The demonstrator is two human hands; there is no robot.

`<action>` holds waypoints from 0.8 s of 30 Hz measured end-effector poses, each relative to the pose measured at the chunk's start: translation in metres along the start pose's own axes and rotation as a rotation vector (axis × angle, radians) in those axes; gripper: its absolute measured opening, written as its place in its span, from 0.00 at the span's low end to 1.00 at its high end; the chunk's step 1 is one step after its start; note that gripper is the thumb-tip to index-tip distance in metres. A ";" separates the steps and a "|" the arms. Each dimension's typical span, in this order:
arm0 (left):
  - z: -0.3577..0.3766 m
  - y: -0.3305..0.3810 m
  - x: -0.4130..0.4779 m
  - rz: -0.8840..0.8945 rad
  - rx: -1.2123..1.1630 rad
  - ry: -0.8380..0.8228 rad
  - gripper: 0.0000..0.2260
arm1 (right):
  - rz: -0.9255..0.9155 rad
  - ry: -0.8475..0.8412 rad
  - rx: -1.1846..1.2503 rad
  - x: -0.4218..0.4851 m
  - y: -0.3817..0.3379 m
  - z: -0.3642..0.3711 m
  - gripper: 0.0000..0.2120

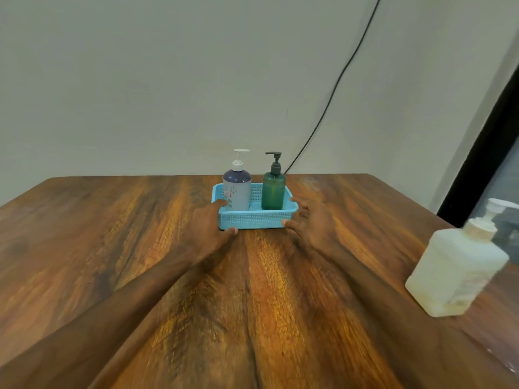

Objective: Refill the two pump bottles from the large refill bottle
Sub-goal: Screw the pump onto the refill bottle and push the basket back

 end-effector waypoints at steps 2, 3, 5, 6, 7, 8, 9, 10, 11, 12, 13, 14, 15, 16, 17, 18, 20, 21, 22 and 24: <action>-0.002 0.010 -0.017 0.032 0.013 0.028 0.31 | 0.006 0.040 -0.019 -0.016 -0.005 -0.014 0.35; -0.003 0.015 -0.026 0.044 0.035 0.047 0.31 | 0.025 0.072 -0.023 -0.026 -0.009 -0.024 0.35; -0.004 0.024 -0.042 0.076 0.049 0.072 0.31 | 0.039 0.139 -0.019 -0.045 -0.015 -0.044 0.33; -0.004 0.032 -0.049 0.090 0.041 0.084 0.31 | 0.049 0.166 0.004 -0.057 -0.020 -0.056 0.31; -0.005 0.040 -0.055 0.092 0.038 0.093 0.31 | 0.064 0.177 0.024 -0.068 -0.025 -0.066 0.29; -0.006 0.047 -0.059 0.105 0.025 0.094 0.30 | 0.071 0.181 0.033 -0.076 -0.029 -0.072 0.27; -0.005 0.057 -0.065 0.123 0.018 0.082 0.29 | 0.075 0.189 0.030 -0.086 -0.035 -0.082 0.24; -0.003 0.068 -0.071 0.141 0.015 0.062 0.29 | 0.081 0.202 0.029 -0.097 -0.040 -0.092 0.22; -0.001 0.080 -0.079 0.154 0.023 0.044 0.27 | 0.084 0.221 0.028 -0.107 -0.044 -0.102 0.21; 0.001 0.092 -0.086 0.180 0.035 0.045 0.26 | 0.081 0.248 0.035 -0.117 -0.050 -0.111 0.19; 0.002 0.105 -0.094 0.209 0.051 0.054 0.24 | 0.075 0.275 0.040 -0.127 -0.057 -0.120 0.19; 0.004 0.118 -0.101 0.235 0.060 0.050 0.23 | 0.058 0.310 0.041 -0.136 -0.062 -0.129 0.18; 0.007 0.130 -0.108 0.256 0.072 0.038 0.21 | 0.035 0.344 0.030 -0.145 -0.068 -0.139 0.18; 0.009 0.140 -0.114 0.285 0.089 0.031 0.18 | 0.011 0.381 0.020 -0.153 -0.074 -0.149 0.17; 0.010 0.151 -0.119 0.306 0.103 0.026 0.15 | -0.018 0.418 0.009 -0.161 -0.080 -0.159 0.17; 0.012 0.161 -0.122 0.319 0.112 0.017 0.13 | -0.041 0.453 -0.003 -0.168 -0.083 -0.169 0.16; 0.015 0.179 -0.127 0.353 0.125 -0.005 0.11 | -0.053 0.505 -0.039 -0.180 -0.086 -0.188 0.15; 0.017 0.188 -0.129 0.376 0.138 -0.018 0.10 | -0.047 0.529 -0.063 -0.184 -0.086 -0.196 0.16; 0.019 0.196 -0.129 0.396 0.159 -0.034 0.10 | -0.042 0.557 -0.077 -0.188 -0.086 -0.204 0.17; 0.025 0.207 -0.125 0.409 0.191 -0.073 0.11 | -0.008 0.602 -0.090 -0.193 -0.081 -0.216 0.21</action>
Point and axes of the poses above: each hand's wrist, its own x-axis towards the middle knuckle, its own z-axis out of the palm, y = z × x, the point moved 2 cm from there along x, towards the middle knuckle, and after that the axes turned 13 degrees about -z, right-handed, at the moved point
